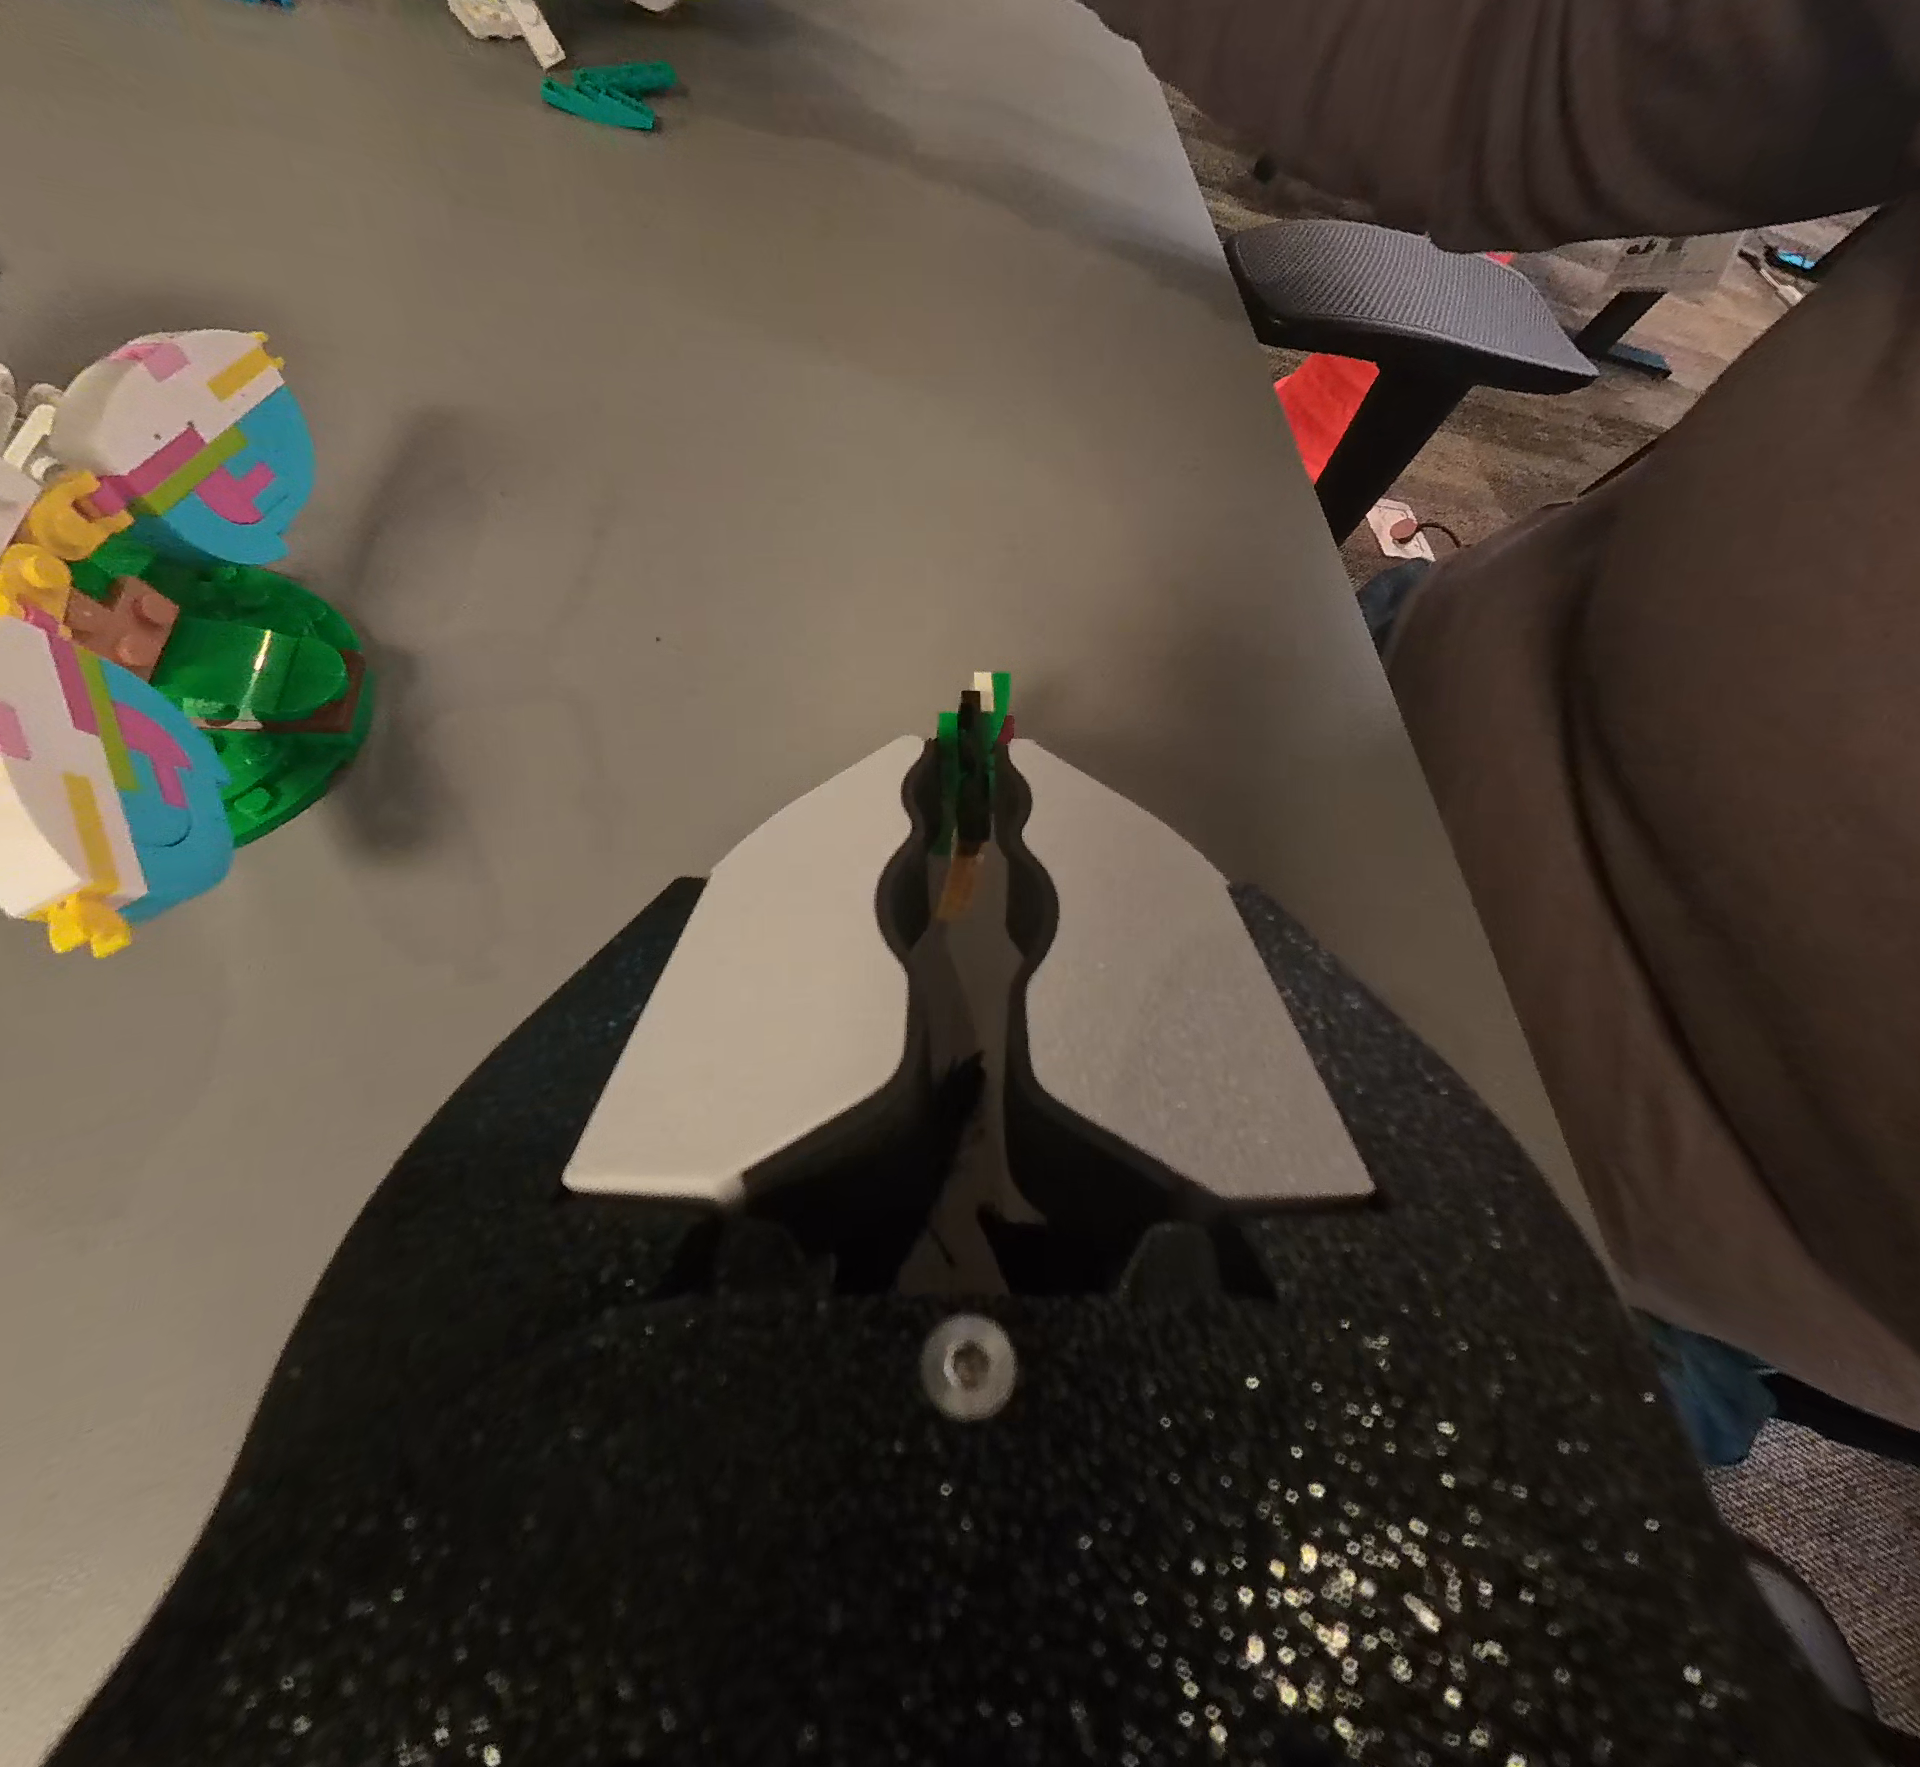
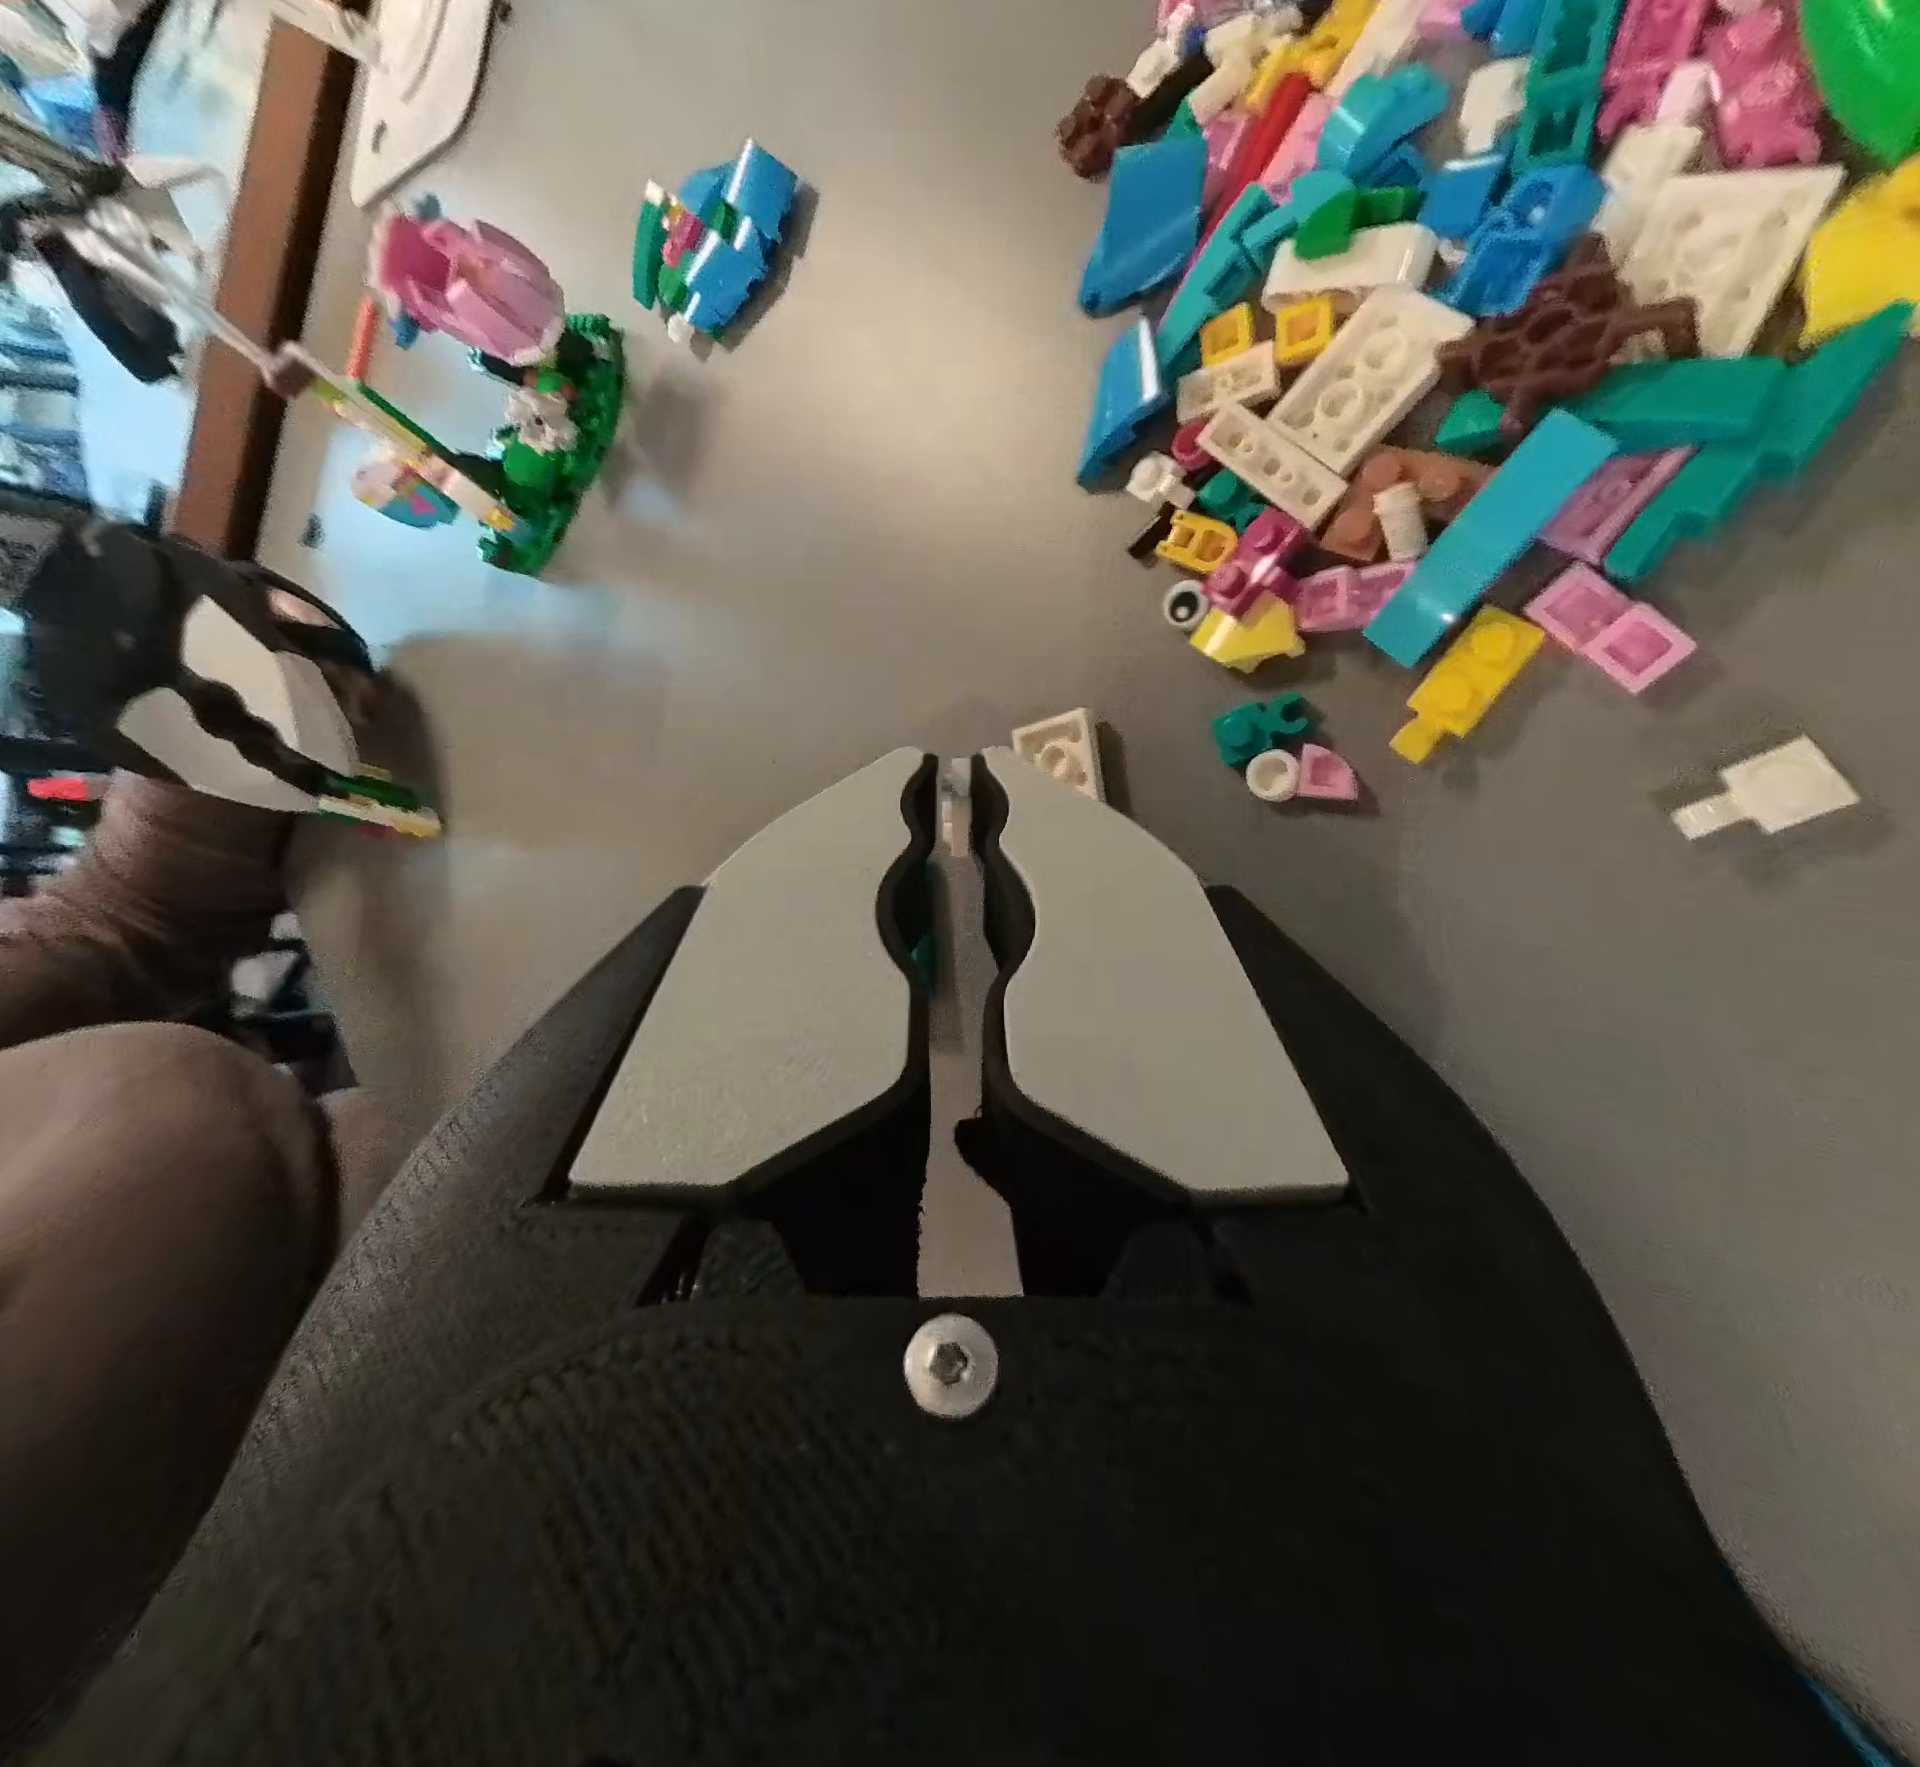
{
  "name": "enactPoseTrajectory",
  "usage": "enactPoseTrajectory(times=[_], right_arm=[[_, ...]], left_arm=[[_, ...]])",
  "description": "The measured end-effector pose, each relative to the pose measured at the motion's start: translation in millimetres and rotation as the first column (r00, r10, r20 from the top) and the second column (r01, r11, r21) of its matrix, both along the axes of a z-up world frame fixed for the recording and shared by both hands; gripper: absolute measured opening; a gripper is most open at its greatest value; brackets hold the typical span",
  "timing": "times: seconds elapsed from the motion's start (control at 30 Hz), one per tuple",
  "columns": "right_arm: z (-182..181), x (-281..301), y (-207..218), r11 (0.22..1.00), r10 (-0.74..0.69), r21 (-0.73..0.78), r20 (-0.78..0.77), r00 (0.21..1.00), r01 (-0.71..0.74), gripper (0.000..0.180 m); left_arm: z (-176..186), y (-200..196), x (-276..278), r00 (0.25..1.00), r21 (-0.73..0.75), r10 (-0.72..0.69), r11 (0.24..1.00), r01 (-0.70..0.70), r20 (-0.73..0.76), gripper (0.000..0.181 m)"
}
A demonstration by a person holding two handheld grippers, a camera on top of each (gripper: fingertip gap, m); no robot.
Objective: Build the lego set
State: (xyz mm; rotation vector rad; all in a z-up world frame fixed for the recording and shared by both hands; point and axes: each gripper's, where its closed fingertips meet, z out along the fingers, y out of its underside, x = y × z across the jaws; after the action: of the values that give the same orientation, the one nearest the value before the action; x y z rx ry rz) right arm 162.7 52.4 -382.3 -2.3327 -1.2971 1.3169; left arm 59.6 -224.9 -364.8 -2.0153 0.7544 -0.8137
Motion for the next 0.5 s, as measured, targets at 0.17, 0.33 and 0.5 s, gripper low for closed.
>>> enactPoseTrajectory(times=[0.17,0.33,0.5], right_arm=[[1,2,3,0.976,0.030,0.212,0.091,0.995,-0.049,0.015],[4,3,2,0.934,0.063,0.339,0.161,0.985,-0.115,0.029],[14,14,9,0.839,0.002,0.528,0.243,0.970,-0.134,0.043]], left_arm=[[0,-1,1,1.000,-0.004,-0.006,1.000,0.006,0.002,0.009],[0,-2,3,1.000,-0.009,-0.015,1.000,0.015,0.002,0.010],[0,-3,3,1.000,-0.013,-0.020,1.000,0.020,0.004,0.009]])
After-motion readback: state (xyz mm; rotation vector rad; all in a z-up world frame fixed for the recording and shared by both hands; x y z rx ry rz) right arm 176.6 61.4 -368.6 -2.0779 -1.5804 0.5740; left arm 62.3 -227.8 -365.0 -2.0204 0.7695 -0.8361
